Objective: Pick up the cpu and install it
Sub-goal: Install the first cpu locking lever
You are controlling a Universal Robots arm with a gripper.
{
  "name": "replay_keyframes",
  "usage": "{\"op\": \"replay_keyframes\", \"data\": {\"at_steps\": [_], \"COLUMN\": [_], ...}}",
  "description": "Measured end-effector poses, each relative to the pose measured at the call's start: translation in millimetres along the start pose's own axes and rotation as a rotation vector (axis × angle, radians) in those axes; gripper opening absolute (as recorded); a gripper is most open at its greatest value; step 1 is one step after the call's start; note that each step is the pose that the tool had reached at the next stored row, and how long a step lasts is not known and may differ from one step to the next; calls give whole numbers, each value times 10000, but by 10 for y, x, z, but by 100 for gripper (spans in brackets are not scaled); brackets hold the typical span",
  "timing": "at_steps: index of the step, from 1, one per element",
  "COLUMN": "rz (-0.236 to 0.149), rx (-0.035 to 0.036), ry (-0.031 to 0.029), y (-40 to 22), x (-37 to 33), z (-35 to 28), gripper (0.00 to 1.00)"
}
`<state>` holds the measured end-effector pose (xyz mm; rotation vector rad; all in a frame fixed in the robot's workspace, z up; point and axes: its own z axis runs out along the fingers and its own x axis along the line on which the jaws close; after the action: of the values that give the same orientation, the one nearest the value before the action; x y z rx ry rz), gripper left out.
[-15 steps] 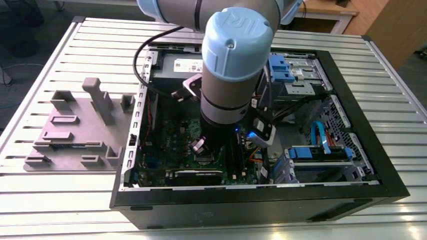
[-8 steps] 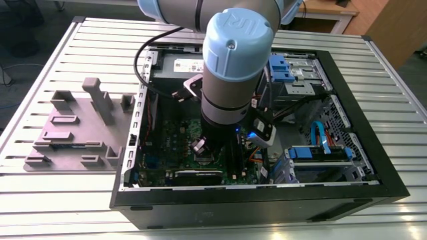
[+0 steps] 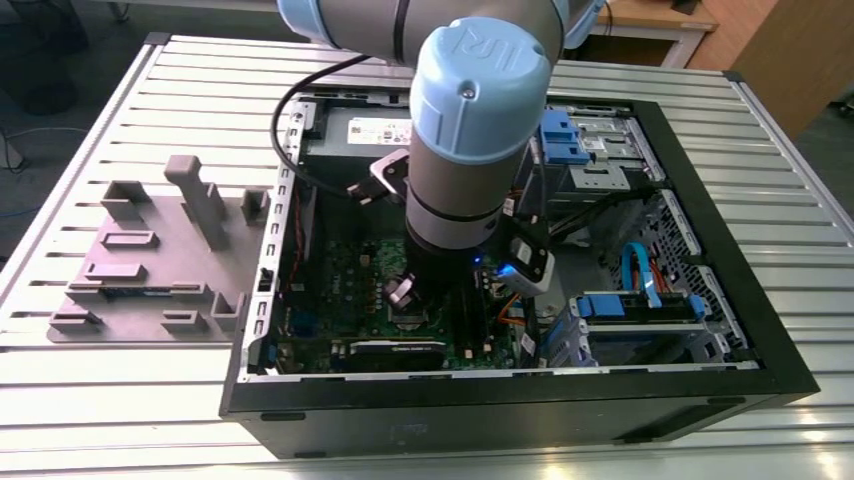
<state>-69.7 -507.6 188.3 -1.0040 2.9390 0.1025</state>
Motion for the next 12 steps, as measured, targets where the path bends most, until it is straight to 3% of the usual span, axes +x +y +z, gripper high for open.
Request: {"op": "replay_keyframes", "data": {"at_steps": [12], "rz": [-2], "rx": [-5], "ry": [-8], "y": [-30], "x": [-6], "z": [5], "gripper": [11]}}
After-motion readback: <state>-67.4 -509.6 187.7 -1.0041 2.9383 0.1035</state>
